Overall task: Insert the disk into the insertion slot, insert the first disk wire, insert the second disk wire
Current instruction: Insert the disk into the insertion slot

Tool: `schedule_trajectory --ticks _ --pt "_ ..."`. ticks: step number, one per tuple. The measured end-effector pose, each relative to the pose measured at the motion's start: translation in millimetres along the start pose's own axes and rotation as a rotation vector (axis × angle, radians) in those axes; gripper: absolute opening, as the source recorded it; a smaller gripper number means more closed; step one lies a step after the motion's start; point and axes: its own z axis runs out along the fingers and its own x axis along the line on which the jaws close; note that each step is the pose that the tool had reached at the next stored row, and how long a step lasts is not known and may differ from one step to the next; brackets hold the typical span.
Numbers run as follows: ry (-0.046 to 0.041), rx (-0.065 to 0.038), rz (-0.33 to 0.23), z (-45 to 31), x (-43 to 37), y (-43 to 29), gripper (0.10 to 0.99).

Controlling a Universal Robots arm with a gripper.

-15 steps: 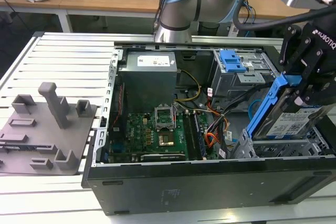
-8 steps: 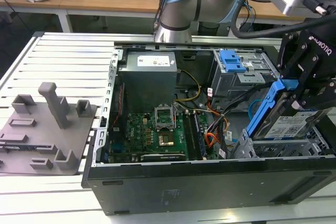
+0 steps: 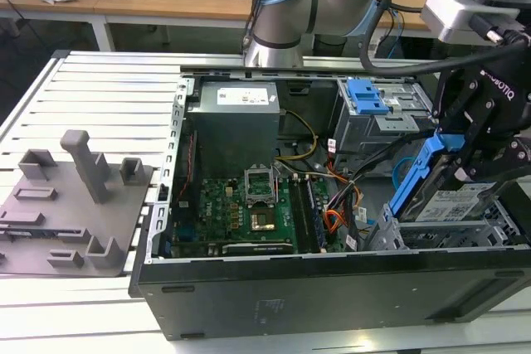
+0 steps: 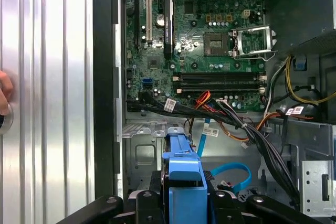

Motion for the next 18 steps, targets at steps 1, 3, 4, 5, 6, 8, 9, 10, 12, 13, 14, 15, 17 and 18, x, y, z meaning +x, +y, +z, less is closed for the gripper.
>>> schedule_trajectory --ticks 1,3,4,5,6,8,9,10,12,13,14,15,17,18 --pt "0.0 0.0 0.0 1.5 0.0 -0.1 0.365" --pt "-0.0001 0.0 0.0 3.2 0.0 -0.1 0.365" --pt "0.0 0.0 0.0 5.0 0.0 -0.2 0.365" --pt "0.0 0.0 0.0 6.7 0.0 -0.2 0.365" --pt "0.0 0.0 0.0 7.6 0.0 -0.2 0.365" --pt "0.0002 0.0 0.0 9.7 0.0 -0.3 0.365" --pt "0.0002 0.0 0.0 10.6 0.0 -0.3 0.365" --pt "0.0002 0.0 0.0 11.5 0.0 -0.4 0.365" --pt "0.0002 0.0 0.0 11.7 0.0 -0.4 0.365" --pt "0.0 0.0 0.0 11.8 0.0 -0.4 0.365" --pt "0.0 0.0 0.0 11.9 0.0 -0.4 0.365" --pt "0.0 0.0 0.0 11.9 0.0 -0.4 0.365" --pt "0.0 0.0 0.0 12.0 0.0 -0.4 0.376" --pt "0.0001 0.0 0.0 11.9 0.0 -0.4 0.439"
